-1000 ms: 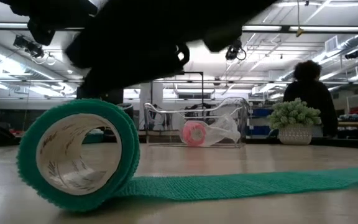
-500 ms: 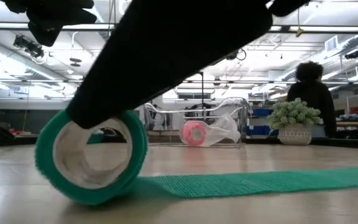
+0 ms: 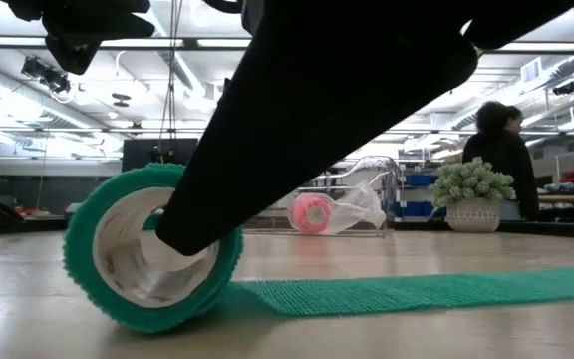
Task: Roll bandage
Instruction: Roll the blue bandage
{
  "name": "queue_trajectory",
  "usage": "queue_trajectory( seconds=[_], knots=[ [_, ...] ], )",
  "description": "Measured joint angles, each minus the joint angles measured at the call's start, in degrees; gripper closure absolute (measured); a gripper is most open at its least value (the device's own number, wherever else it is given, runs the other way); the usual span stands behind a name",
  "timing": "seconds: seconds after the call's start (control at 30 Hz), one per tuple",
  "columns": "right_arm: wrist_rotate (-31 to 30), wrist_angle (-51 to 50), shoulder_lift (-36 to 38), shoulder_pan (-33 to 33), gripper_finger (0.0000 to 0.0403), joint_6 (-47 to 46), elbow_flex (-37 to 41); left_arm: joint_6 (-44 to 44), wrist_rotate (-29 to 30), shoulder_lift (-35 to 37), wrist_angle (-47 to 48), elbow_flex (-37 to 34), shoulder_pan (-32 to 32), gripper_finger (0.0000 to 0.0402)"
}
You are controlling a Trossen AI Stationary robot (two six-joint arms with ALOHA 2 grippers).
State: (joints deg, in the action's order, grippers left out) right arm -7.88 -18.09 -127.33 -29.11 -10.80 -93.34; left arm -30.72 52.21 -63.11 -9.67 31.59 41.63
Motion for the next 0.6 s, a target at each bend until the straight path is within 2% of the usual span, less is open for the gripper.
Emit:
queue_trajectory(
  seconds=[0.43,0.6],
  knots=[
    [0.23,0.88,-0.02,0.51,0.0096,0.34,0.00,-0.02,0.00,0.00,-0.09,0.00,0.00,0.0270],
    [2.34,3.47,-0.04,0.62,0.0096,-0.12,0.00,-0.02,0.03,0.00,-0.11,0.00,0.00,0.0270]
  ],
)
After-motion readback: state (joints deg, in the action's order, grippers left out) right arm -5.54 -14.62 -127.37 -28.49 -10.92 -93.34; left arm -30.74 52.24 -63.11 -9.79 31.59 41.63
